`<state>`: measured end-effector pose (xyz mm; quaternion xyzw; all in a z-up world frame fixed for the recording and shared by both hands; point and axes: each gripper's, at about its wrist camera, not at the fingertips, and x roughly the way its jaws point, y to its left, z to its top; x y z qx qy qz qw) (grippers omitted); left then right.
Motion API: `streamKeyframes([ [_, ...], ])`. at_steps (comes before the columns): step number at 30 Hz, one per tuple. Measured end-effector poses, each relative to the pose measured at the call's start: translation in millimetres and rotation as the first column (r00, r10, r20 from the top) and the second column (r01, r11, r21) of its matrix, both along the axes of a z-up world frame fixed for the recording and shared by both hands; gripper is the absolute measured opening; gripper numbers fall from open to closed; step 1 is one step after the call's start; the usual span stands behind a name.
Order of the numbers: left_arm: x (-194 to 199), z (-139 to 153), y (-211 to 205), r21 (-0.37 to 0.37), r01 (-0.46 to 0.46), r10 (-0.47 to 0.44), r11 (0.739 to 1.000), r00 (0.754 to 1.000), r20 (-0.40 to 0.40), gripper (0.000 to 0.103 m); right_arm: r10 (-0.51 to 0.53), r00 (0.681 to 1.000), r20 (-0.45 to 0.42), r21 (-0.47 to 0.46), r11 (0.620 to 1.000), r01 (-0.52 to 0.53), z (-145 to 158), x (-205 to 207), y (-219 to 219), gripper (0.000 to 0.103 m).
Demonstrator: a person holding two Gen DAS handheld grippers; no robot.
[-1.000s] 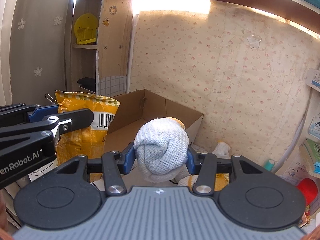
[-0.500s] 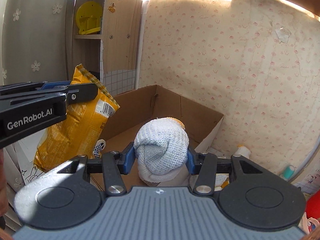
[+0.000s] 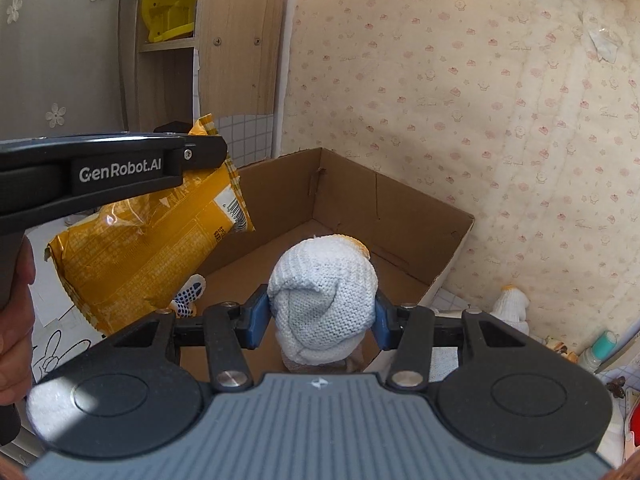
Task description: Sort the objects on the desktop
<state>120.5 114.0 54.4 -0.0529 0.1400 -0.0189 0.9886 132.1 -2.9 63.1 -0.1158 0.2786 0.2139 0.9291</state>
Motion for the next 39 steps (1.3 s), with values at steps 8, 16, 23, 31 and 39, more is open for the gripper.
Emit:
streamKeyframes([
  [8,13,-11,3,0.014,-0.016,0.016,1.0,0.999,-0.044,0.022,0.002,1.0,-0.026,-0.003,1.0,-0.002,-15,8,4,0.05],
  [16,19,-18,1,0.069,-0.055,0.06,0.996,0.995,-0.078,0.023,0.0,0.999,-0.037,-0.011,1.0,-0.001,-18,10,1,0.052],
  [23,11,-18,-4,0.109,-0.078,0.085,0.991,0.995,-0.058,0.023,0.005,0.999,-0.034,-0.016,1.0,-0.006,-20,7,0,0.054],
  [31,4,-14,-5,0.117,-0.084,0.089,0.99,0.995,-0.043,0.024,-0.005,1.0,0.006,0.006,1.0,0.005,-9,-1,-9,0.065],
  [39,-10,-8,-13,0.112,-0.074,0.078,0.991,0.997,-0.024,0.028,-0.023,0.999,0.038,0.034,0.999,0.022,4,-15,-30,0.066],
])
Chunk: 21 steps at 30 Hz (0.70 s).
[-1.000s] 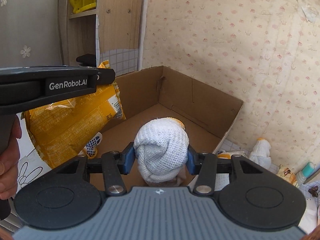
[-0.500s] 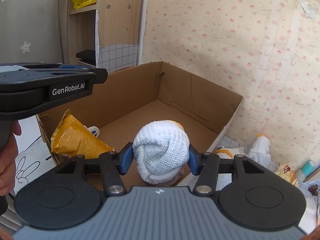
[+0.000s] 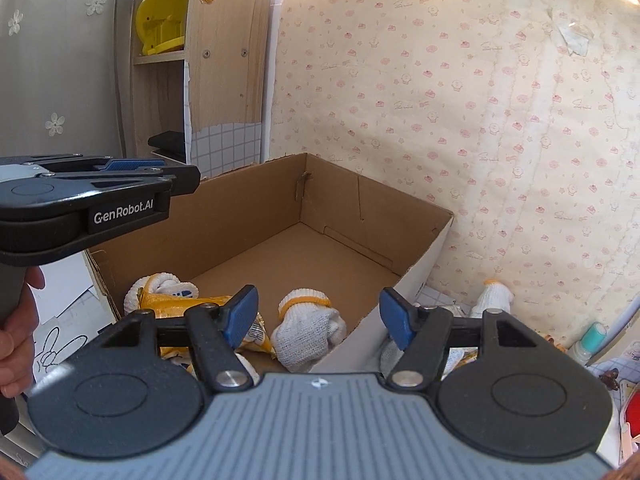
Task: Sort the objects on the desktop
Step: 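Open both tools to drop the snack bag and glove into the box, then withdraw both tools from the box back toward the pile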
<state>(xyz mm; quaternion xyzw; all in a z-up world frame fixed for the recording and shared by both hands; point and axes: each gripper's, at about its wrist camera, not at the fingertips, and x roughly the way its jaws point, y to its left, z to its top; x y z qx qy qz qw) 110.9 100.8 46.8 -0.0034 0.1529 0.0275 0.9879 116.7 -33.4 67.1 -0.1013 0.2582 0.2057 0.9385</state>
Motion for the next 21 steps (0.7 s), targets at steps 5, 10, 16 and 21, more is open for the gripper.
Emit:
streamKeyframes([
  [5,-20,5,-15,-0.007,0.039,-0.039,0.999,0.999,0.025,0.031,-0.044,0.998,0.038,0.016,0.999,0.044,8,-17,-32,0.067],
  [10,-43,7,-42,-0.011,0.106,-0.106,0.994,0.993,0.046,0.032,-0.131,0.989,0.063,0.02,0.991,0.13,8,-35,-78,0.068],
  [16,-69,-3,-81,-0.062,0.205,-0.202,0.977,0.978,0.041,0.034,-0.224,0.973,0.058,0.023,0.974,0.223,-6,-57,-136,0.069],
  [21,-81,-23,-114,-0.087,0.263,-0.263,0.961,0.965,0.015,0.041,-0.278,0.96,0.037,0.031,0.96,0.277,-21,-75,-178,0.069],
])
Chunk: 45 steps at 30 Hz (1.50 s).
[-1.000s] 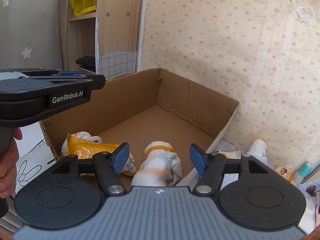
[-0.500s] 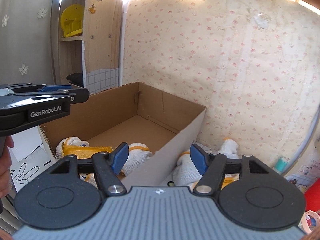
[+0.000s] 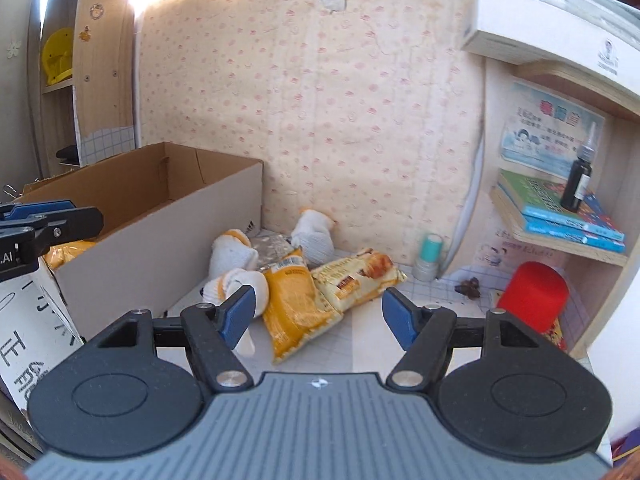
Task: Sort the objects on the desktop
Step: 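Withdraw both tools from the box back toward the pile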
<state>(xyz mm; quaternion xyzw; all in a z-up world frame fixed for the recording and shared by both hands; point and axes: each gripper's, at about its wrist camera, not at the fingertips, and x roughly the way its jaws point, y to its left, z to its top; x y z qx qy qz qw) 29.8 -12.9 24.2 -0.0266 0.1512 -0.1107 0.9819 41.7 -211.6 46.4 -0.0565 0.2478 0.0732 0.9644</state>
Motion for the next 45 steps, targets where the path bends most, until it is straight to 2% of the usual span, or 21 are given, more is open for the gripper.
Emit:
streamKeyframes([
  [4,1,-19,-24,-0.015,0.048,-0.049,0.999,0.998,-0.045,0.042,-0.028,0.999,-0.025,0.007,1.0,0.028,-13,-10,-25,0.069],
  [8,7,-38,-50,0.02,0.071,-0.07,0.997,0.995,-0.075,0.043,-0.048,0.998,-0.048,0.021,0.999,0.049,-25,-14,-41,0.069],
  [11,16,-47,-60,0.032,0.061,-0.058,0.998,0.995,-0.083,0.048,-0.046,0.997,-0.055,0.037,0.998,0.049,-30,-16,-48,0.069],
  [16,36,-57,-67,0.05,0.03,-0.025,0.998,0.995,-0.094,0.063,-0.05,0.997,-0.059,0.053,0.997,0.054,-34,-12,-57,0.072],
  [25,78,-75,-73,0.095,-0.034,0.048,0.995,0.989,-0.142,0.069,-0.052,0.996,-0.071,0.074,0.996,0.057,-43,0,-64,0.073],
  [32,110,-91,-79,0.117,-0.047,0.069,0.992,0.979,-0.19,0.073,-0.039,0.995,-0.088,0.079,0.996,0.046,-51,9,-65,0.073],
  [37,128,-99,-79,0.12,-0.067,0.091,0.991,0.974,-0.207,0.081,-0.041,0.995,-0.095,0.077,0.996,0.048,-53,13,-66,0.073],
  [38,130,-100,-78,0.114,-0.071,0.093,0.991,0.973,-0.21,0.08,-0.042,0.995,-0.096,0.076,0.996,0.05,-53,14,-66,0.073],
  [40,132,-102,-76,0.093,-0.059,0.078,0.994,0.972,-0.221,0.061,-0.047,0.994,-0.098,0.073,0.996,0.054,-53,15,-65,0.073],
  [43,130,-103,-74,0.078,-0.037,0.054,0.996,0.972,-0.229,0.051,-0.042,0.994,-0.1,0.074,0.996,0.049,-54,17,-63,0.073],
  [45,123,-102,-73,0.081,-0.025,0.043,0.996,0.974,-0.222,0.049,-0.033,0.994,-0.102,0.072,0.997,0.041,-53,19,-60,0.073],
])
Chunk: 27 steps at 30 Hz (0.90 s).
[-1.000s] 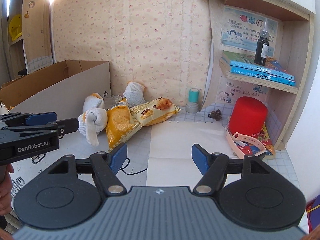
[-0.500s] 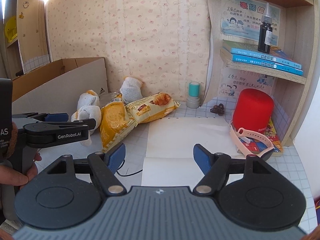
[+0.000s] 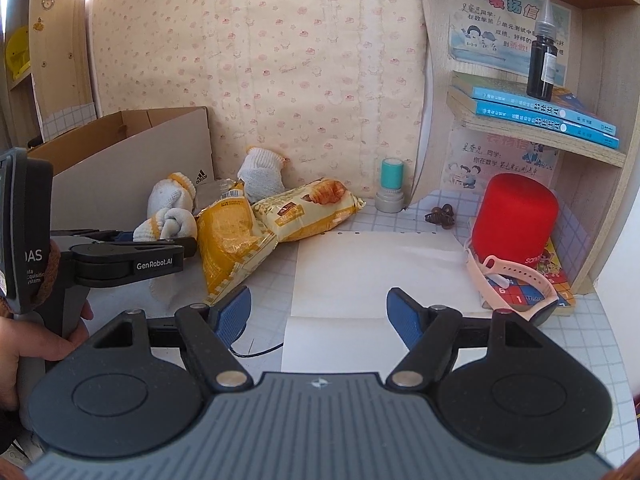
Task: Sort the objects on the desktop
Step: 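Withdraw both tools from the box back toward the pile, then grasp a white glove with the left tool while the right tool grasps a yellow snack bag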
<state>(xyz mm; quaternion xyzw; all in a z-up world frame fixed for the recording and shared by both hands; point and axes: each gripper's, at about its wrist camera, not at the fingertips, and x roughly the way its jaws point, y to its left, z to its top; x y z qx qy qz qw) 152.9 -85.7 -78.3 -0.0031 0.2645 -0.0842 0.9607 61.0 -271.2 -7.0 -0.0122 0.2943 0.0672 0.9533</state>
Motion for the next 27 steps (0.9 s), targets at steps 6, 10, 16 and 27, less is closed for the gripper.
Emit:
streamKeyframes([
  [6,-33,4,7,0.006,0.013,-0.013,1.0,1.0,0.007,0.048,0.063,0.998,-0.004,-0.013,0.998,-0.063,3,20,21,0.073],
  [10,-59,12,17,-0.006,0.009,-0.008,1.0,0.999,0.033,0.048,0.131,0.991,-0.016,-0.039,0.99,-0.132,4,48,44,0.073],
  [16,-90,20,33,-0.015,0.003,-0.002,1.0,0.998,0.063,0.048,0.184,0.979,-0.086,-0.095,0.977,-0.192,-15,86,84,0.082],
  [27,-103,25,47,-0.066,0.006,-0.001,0.998,0.997,0.074,0.049,0.25,0.963,-0.1,-0.336,0.903,-0.27,-34,103,129,0.092],
])
